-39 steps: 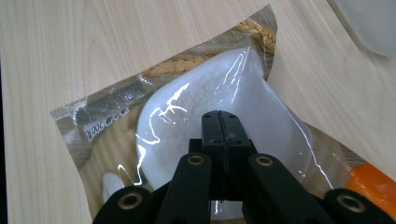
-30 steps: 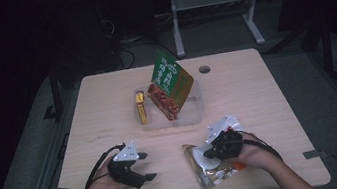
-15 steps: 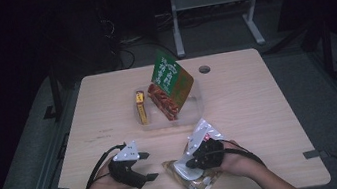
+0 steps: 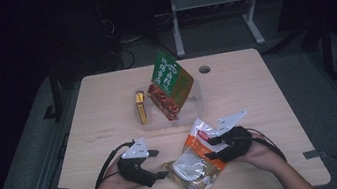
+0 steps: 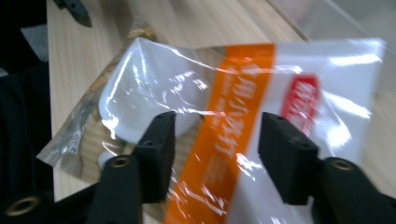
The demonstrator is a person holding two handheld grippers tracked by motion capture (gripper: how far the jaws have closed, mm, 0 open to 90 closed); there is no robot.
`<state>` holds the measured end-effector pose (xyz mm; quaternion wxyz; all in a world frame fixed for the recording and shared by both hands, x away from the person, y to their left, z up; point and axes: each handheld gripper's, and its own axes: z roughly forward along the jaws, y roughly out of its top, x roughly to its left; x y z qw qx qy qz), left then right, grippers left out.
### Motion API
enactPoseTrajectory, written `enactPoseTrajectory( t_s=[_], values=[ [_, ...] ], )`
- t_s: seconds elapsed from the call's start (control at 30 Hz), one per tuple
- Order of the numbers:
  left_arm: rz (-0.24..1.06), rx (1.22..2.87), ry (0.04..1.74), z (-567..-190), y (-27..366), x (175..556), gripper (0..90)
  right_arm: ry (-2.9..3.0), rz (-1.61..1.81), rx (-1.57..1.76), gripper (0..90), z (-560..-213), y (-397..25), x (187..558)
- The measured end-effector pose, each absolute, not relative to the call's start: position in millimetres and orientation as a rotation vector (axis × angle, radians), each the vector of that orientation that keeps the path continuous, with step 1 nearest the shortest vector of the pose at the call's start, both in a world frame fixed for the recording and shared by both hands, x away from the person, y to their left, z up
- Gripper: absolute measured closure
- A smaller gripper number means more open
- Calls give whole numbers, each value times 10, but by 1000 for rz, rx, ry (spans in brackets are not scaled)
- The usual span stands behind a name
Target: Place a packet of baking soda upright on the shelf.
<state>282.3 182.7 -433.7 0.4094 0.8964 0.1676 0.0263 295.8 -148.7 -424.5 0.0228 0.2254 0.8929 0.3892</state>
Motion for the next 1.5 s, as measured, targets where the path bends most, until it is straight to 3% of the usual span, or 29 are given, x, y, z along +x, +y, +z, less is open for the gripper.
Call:
enactPoseTrajectory(
  t_s=[0.4, 0.77, 0.97, 1.3, 1.43, 1.5],
  values=[
    [17, 2300, 427, -4361, 1374, 2952, 207, 2636, 1252, 849, 376, -4308, -1972, 2981],
    [-27, 2323, 456, -4487, 1194, 3005, 204, 2635, 1243, 864, 377, -4352, -1981, 3022],
    [-80, 2329, 469, -4532, 1102, 3060, 251, 2644, 1237, 857, 379, -4365, -1959, 3029],
    [-232, 2303, 543, -4615, 1033, 3224, 444, 2639, 1243, 862, 383, -4362, -1972, 3020],
    [-234, 2306, 547, -4610, 1025, 3224, 497, 2640, 1239, 864, 385, -4363, -1981, 3015],
    [-233, 2305, 544, -4601, 1021, 3218, 581, 2639, 1241, 864, 387, -4368, -1985, 3017]
  ],
)
